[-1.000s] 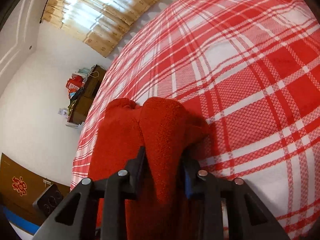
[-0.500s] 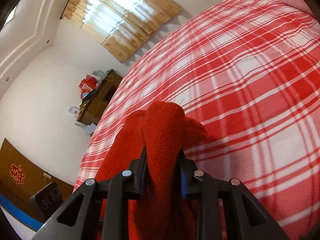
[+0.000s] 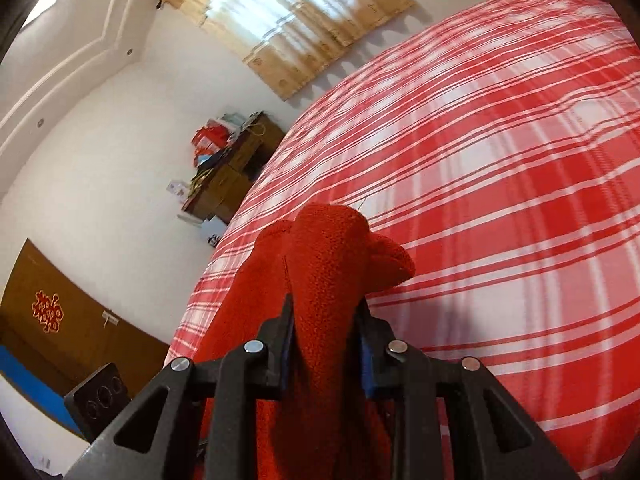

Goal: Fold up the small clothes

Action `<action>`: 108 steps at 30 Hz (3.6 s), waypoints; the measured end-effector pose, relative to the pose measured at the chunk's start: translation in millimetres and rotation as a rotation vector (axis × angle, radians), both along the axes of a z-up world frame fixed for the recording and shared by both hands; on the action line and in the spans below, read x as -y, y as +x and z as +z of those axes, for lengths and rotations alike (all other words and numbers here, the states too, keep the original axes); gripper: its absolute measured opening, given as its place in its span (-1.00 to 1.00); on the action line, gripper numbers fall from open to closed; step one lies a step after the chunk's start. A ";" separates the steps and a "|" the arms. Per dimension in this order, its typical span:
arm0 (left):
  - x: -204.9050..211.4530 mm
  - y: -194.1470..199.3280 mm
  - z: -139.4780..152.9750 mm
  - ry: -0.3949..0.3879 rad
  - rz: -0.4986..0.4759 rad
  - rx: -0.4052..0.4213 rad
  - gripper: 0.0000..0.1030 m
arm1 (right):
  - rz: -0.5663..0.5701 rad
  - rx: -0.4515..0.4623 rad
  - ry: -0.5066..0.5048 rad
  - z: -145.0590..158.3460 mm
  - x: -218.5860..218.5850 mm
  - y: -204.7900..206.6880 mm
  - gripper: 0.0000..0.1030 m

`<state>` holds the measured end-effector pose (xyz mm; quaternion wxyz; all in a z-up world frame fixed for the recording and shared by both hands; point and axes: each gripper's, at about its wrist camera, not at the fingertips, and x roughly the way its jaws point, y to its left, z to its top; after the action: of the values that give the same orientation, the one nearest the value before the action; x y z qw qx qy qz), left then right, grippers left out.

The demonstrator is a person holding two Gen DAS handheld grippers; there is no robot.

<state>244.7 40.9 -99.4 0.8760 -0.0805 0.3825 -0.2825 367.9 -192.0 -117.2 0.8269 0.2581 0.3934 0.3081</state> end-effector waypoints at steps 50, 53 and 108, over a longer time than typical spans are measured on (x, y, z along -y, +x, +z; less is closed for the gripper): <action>-133.4 -56.8 -18.5 0.101 0.325 0.047 -0.17 | 0.339 -0.037 -0.088 -19.2 -258.3 10.9 -0.49; -136.6 -57.1 -21.7 0.099 0.333 0.036 -0.17 | 0.346 -0.047 -0.094 -24.3 -265.7 12.7 -0.49; -175.3 -57.1 -45.4 0.332 0.654 0.045 0.84 | 0.297 0.022 -0.105 -35.0 -226.8 -82.0 0.11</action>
<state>187.7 216.2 -144.8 0.9293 -0.0492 0.3580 0.0767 285.9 34.8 -152.2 0.7888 0.1503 0.4336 0.4089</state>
